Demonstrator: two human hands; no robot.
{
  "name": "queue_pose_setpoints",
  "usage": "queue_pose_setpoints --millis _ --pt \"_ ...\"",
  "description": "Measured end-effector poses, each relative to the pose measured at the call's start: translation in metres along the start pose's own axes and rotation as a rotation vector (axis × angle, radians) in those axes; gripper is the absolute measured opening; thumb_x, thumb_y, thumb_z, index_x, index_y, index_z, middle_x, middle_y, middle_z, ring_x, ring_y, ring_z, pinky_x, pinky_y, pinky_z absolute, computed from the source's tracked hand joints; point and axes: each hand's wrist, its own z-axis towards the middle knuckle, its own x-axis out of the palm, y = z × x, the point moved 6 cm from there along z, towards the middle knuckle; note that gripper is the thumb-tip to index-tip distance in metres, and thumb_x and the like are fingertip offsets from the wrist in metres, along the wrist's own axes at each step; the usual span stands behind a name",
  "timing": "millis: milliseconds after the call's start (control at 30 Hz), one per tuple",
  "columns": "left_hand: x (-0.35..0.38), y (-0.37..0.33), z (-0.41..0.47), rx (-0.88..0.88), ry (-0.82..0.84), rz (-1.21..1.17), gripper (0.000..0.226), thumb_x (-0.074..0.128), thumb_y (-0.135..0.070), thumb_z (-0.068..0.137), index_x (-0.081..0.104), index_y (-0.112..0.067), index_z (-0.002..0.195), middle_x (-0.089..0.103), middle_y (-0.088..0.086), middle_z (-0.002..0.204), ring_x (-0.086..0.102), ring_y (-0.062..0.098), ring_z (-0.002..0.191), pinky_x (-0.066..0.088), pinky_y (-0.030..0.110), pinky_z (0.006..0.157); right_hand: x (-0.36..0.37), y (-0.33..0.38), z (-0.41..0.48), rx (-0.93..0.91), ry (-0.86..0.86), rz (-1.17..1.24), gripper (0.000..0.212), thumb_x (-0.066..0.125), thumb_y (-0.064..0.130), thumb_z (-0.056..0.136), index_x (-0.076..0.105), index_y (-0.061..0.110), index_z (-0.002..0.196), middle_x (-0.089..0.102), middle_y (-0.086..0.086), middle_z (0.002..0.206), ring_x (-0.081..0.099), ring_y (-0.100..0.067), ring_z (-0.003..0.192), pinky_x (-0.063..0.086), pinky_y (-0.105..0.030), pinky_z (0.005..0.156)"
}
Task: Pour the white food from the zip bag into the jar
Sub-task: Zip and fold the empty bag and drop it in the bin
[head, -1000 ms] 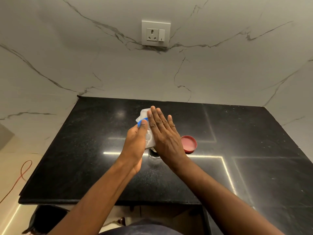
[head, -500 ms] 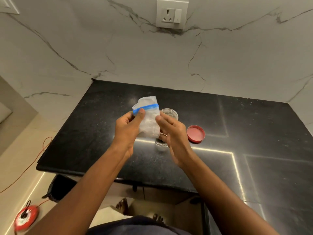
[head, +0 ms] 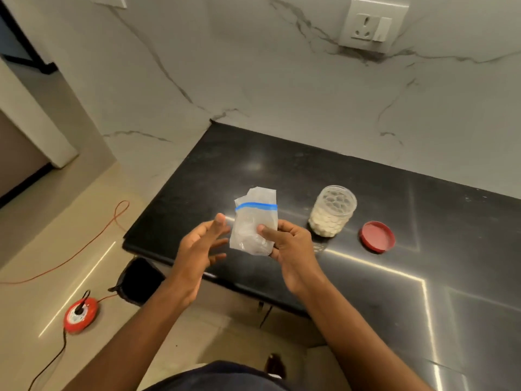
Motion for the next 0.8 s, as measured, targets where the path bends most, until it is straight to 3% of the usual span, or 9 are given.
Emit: queue_pose_setpoints --millis 67,167,300,400,567,700,800 --pt "-0.028 0.011 -0.005 -0.026 0.03 -0.013 0.07 0.065 -0.079 0.072 0.067 -0.036 0.127 0.08 -0.011 0.113 0.077 0.011 0.105 0.062 0.024 0.075 0.036 -0.022 0.001 0.026 0.03 -0.018 0.024 0.078 0.014 0.09 0.074 0.01 0.114 0.08 -0.005 0.111 0.078 -0.025 0.103 0.064 -0.043 0.086" --pt "-0.085 0.022 -0.008 -0.05 -0.037 -0.063 0.069 0.068 -0.076 0.072 0.066 -0.035 0.128 0.079 -0.004 0.117 0.077 0.016 0.106 0.064 0.033 0.084 0.096 -0.054 -0.002 0.075 0.081 -0.025 0.026 0.078 0.015 0.091 0.073 0.01 0.116 0.08 -0.006 0.112 0.078 -0.026 0.102 0.064 -0.045 0.086" --pt "-0.188 0.04 -0.016 -0.077 -0.172 -0.02 0.049 0.063 -0.072 0.078 0.067 -0.04 0.116 0.077 -0.01 0.111 0.073 0.011 0.104 0.059 0.021 0.077 0.179 -0.094 -0.007 0.12 0.103 -0.047 0.028 0.08 0.015 0.089 0.073 0.008 0.115 0.08 -0.01 0.111 0.078 -0.029 0.102 0.065 -0.041 0.082" --pt "-0.268 0.067 -0.023 -0.156 -0.262 -0.09 0.031 0.07 -0.054 0.092 0.073 -0.032 0.113 0.079 -0.005 0.11 0.074 0.017 0.108 0.06 0.034 0.089 0.243 -0.122 -0.009 0.15 0.118 -0.067 0.022 0.079 0.012 0.089 0.075 0.005 0.11 0.08 -0.015 0.107 0.078 -0.034 0.098 0.064 -0.038 0.077" --pt "-0.37 0.1 -0.021 -0.25 -0.371 -0.141 0.017 0.074 -0.041 0.095 0.074 -0.031 0.109 0.079 -0.015 0.094 0.074 0.014 0.102 0.059 0.034 0.084 0.331 -0.17 -0.004 0.208 0.125 -0.163 0.022 0.078 0.011 0.089 0.074 0.003 0.108 0.08 -0.016 0.104 0.075 -0.041 0.099 0.06 -0.054 0.086" --pt "-0.425 0.132 0.001 -0.295 -0.413 -0.059 0.011 0.074 -0.034 0.096 0.072 -0.032 0.106 0.075 -0.002 0.102 0.071 0.015 0.098 0.057 0.034 0.082 0.376 -0.221 0.023 0.268 0.073 -0.239 0.017 0.077 0.009 0.089 0.074 0.008 0.106 0.081 -0.009 0.1 0.079 -0.028 0.093 0.065 -0.043 0.08" --pt "-0.451 0.164 0.031 -0.326 -0.423 0.039 0.012 0.074 -0.032 0.095 0.071 -0.031 0.107 0.074 -0.002 0.104 0.069 0.016 0.101 0.056 0.035 0.088 0.388 -0.278 0.064 0.361 0.004 -0.31 0.015 0.079 0.009 0.087 0.075 0.008 0.101 0.08 -0.012 0.101 0.077 -0.031 0.095 0.065 -0.043 0.082"
